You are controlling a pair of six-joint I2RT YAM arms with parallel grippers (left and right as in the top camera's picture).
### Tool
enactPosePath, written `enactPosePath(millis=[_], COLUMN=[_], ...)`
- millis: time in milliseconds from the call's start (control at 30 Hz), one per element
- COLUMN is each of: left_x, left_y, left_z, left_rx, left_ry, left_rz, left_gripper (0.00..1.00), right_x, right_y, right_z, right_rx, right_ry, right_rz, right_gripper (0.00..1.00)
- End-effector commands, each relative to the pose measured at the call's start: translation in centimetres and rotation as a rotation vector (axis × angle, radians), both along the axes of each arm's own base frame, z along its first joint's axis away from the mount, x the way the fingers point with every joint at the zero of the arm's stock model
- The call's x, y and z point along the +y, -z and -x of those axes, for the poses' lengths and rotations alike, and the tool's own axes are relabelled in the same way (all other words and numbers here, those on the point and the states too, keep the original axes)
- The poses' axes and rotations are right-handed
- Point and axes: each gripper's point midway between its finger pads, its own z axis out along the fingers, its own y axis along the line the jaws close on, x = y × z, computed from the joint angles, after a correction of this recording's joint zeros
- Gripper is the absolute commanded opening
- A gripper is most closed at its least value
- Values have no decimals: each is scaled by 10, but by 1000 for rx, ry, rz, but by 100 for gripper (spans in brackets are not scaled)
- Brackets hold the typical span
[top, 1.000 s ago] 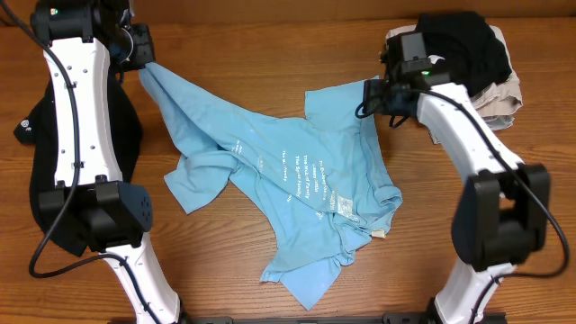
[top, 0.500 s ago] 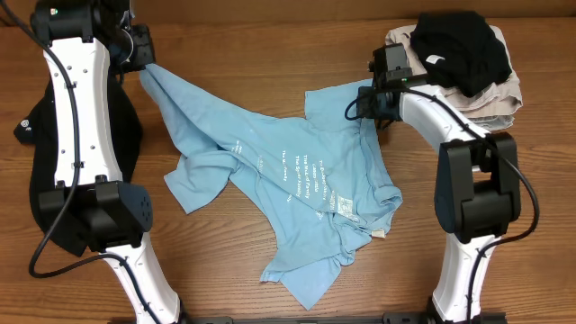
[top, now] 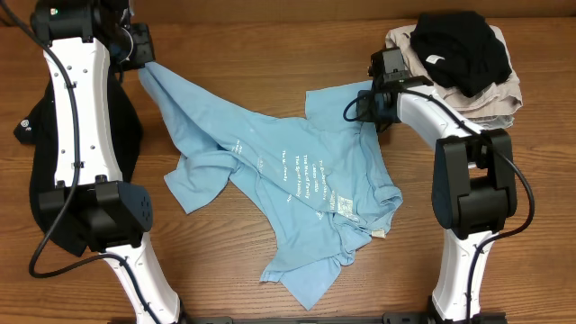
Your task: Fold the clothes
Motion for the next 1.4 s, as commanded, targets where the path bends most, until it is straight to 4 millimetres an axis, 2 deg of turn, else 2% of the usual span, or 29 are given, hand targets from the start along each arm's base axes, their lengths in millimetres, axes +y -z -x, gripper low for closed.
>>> enactPosePath(millis=[0, 133, 300, 367, 533, 667, 867, 1100, 1233, 1333, 1367], left_x=[4, 13, 23, 30, 43, 41, 34, 36, 39, 42, 43], left_y=[-8, -47, -120, -151, -222, -261, -308, -347, -367, -380, -381], left_z=[-3, 1, 21, 34, 79, 116, 169, 233, 271, 294, 297], left_rx=[-26, -110, -267, -341, -510, -604, -737, -855, -923, -971, -975], left_ry=[23, -5, -34, -57, -107, -107, -133, -222, -293, -343, -351], left_rz=[-49, -99, -128, -140, -179, -219, -257, -342, -397, -431, -435], left_gripper=[4, 4, 4, 4, 4, 4, 4, 4, 4, 4, 4], right_x=[-5, -22, -42, -51, -67, -75, -80, -86, -93, -97, -97], right_y=[-57, -132, -233, -277, -366, -421, -485, -550, -572, -580, -581], right_z=[-17, -22, -5, 11, 59, 101, 174, 276, 327, 354, 357], right_rx=[-96, -177, -266, -306, -413, -511, -674, -930, -1055, -1119, -1126], right_ry=[19, 53, 83, 80, 104, 121, 125, 130, 152, 151, 151], right_rz=[-1, 17, 11, 17, 11, 2, -16, -46, -43, -20, -20], right_gripper=[4, 4, 4, 4, 4, 4, 4, 4, 4, 4, 4])
